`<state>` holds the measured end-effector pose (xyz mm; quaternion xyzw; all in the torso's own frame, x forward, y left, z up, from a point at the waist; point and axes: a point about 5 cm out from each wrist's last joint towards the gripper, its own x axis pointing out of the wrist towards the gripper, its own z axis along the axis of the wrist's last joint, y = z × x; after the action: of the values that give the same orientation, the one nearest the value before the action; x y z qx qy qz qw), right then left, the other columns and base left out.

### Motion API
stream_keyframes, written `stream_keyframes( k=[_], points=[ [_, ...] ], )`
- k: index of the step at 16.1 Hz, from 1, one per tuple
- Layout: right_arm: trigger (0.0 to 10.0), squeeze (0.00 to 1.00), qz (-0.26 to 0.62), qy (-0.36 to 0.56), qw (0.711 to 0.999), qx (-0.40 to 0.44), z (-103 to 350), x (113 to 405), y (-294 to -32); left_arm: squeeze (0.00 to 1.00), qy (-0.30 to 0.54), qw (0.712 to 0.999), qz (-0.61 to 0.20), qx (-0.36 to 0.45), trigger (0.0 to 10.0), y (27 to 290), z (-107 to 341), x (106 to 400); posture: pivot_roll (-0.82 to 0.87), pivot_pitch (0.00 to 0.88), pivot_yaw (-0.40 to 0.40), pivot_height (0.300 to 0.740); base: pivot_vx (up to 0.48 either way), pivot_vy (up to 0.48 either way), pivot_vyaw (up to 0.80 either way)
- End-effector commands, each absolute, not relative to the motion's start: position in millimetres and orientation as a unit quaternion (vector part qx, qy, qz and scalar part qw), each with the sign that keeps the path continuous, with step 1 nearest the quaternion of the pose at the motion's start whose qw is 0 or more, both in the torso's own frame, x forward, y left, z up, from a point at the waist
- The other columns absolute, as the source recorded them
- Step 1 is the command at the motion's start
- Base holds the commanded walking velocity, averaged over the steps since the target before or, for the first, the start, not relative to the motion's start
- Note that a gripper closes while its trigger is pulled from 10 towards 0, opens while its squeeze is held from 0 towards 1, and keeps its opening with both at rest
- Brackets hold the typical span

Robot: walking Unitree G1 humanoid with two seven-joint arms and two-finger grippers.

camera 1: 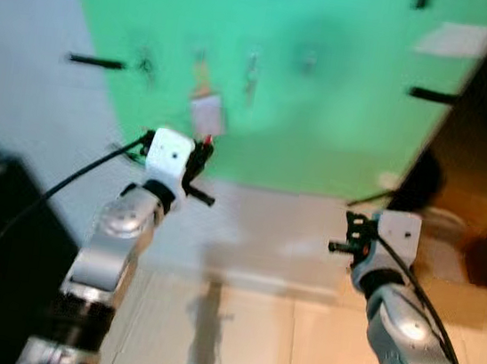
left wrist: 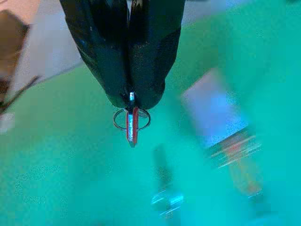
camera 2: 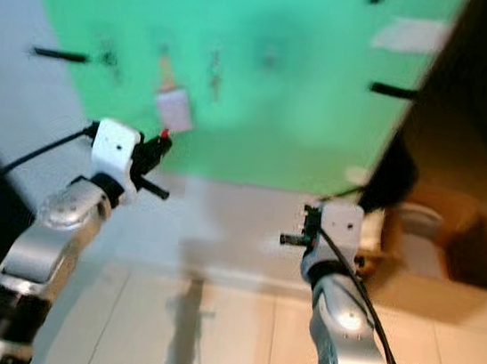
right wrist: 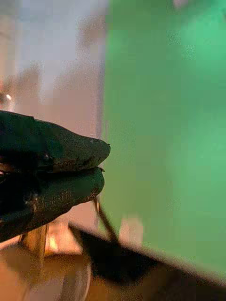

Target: Hang keys on a hook

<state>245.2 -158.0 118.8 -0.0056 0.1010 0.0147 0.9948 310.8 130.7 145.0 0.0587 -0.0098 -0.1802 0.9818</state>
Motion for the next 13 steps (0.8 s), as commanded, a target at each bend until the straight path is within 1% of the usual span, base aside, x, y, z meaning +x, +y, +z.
stream_keyframes(
  k=[1, 4, 5, 7, 8, 11, 13],
  points=[
    [10.0, 0.00, 0.009, 0.093, 0.996, 0.004, 121, 247, -162, 0.00, -0.017, 0.982, -0.174, 0.066, 10.0, 129, 150, 309, -0.12, 0.000, 0.076, 0.740, 0.319, 0.000, -0.80],
    [10.0, 0.00, 0.013, 0.092, 0.996, -0.007, 117, 250, -165, 0.00, -0.021, 0.982, -0.174, 0.068, 10.0, 129, 150, 305, -0.10, 0.000, 0.093, 0.740, 0.336, 0.000, 0.00],
    [10.0, 0.00, 0.004, 0.093, 0.996, -0.011, 116, 249, -168, 0.00, -0.014, 0.983, -0.164, 0.075, 10.0, 135, 146, 304, -0.11, 0.000, 0.088, 0.740, 0.341, 0.000, 0.00],
    [10.0, 0.00, 0.001, 0.091, 0.996, -0.004, 119, 248, -170, 0.00, -0.010, 0.984, -0.161, 0.071, 10.0, 136, 147, 304, -0.11, 0.000, 0.079, 0.740, 0.341, 0.000, 0.00],
    [10.0, 0.00, 0.012, 0.091, 0.996, -0.013, 121, 248, -169, 0.00, -0.011, 0.985, -0.159, 0.065, 10.0, 135, 147, 302, -0.14, 0.000, 0.089, 0.740, 0.345, 0.000, 0.00],
    [10.0, 0.00, 0.021, 0.091, 0.995, -0.036, 122, 246, -167, 0.00, -0.003, 0.986, -0.158, 0.050, 10.0, 133, 140, 302, -0.18, 0.000, 0.082, 0.740, 0.345, 0.000, 0.00],
    [10.0, 0.00, 0.016, 0.088, 0.996, -0.031, 124, 245, -167, 0.00, -0.002, 0.986, -0.160, 0.046, 10.0, 131, 140, 304, -0.19, 0.000, 0.080, 0.740, 0.345, 0.000, 0.00]
  ],
)
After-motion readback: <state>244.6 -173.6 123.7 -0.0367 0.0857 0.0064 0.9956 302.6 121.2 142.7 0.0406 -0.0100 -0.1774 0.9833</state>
